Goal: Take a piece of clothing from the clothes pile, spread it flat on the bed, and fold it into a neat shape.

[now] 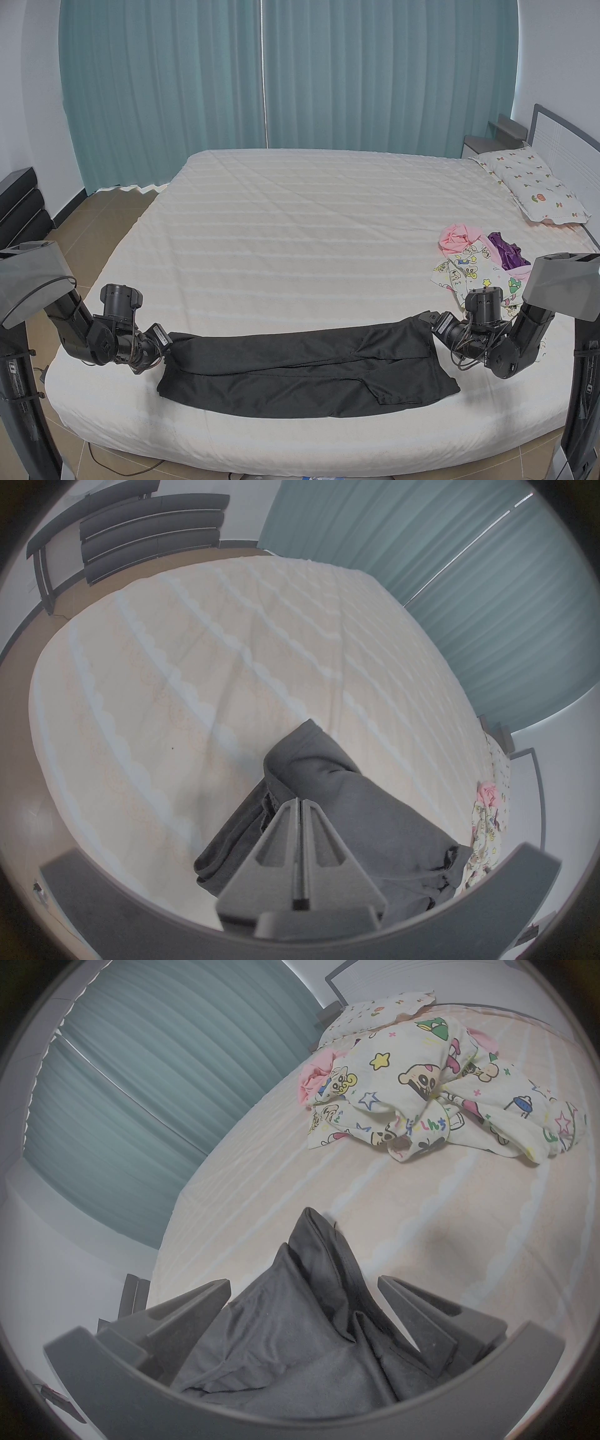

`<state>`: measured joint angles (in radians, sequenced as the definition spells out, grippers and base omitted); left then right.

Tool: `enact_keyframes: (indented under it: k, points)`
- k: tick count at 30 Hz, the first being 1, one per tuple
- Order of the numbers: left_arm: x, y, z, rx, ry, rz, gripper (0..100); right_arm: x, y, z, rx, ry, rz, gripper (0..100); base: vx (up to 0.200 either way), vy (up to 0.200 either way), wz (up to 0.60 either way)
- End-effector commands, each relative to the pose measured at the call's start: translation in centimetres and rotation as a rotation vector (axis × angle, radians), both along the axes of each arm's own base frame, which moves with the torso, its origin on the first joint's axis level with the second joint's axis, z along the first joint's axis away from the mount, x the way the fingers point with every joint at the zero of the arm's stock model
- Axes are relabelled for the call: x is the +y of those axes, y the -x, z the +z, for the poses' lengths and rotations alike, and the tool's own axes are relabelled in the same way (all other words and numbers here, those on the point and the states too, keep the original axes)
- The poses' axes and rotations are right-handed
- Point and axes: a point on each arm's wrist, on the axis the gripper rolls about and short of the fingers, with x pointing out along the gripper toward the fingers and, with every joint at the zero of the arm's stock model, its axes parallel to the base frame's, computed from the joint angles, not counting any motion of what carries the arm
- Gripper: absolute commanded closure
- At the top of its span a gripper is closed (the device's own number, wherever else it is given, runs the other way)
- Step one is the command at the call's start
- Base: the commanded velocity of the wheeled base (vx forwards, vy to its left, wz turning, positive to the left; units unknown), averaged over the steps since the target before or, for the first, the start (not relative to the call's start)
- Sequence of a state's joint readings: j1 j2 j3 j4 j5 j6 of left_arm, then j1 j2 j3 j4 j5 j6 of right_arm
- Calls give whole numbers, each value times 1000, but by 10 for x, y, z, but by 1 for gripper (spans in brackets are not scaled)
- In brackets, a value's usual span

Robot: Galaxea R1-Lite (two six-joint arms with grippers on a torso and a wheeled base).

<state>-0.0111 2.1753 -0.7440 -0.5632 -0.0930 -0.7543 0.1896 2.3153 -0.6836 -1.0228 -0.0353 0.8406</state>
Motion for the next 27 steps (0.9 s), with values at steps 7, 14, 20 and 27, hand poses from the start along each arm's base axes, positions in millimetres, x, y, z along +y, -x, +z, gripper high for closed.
enact_keyframes:
  k: [7,14,20,27]
  points:
    - [-1,0,34,-116,16,14,100,10,6,-3,87,8,20,0,0,0,0]
    - [-1,-2,36,-142,26,23,100,13,-1,-1,87,-31,-12,0,0,0,0]
    - [-1,-3,38,-152,39,36,100,25,1,-2,108,-33,12,0,0,0,0]
    - [-1,-6,40,-160,41,39,100,28,0,-2,144,-25,17,0,0,0,0]
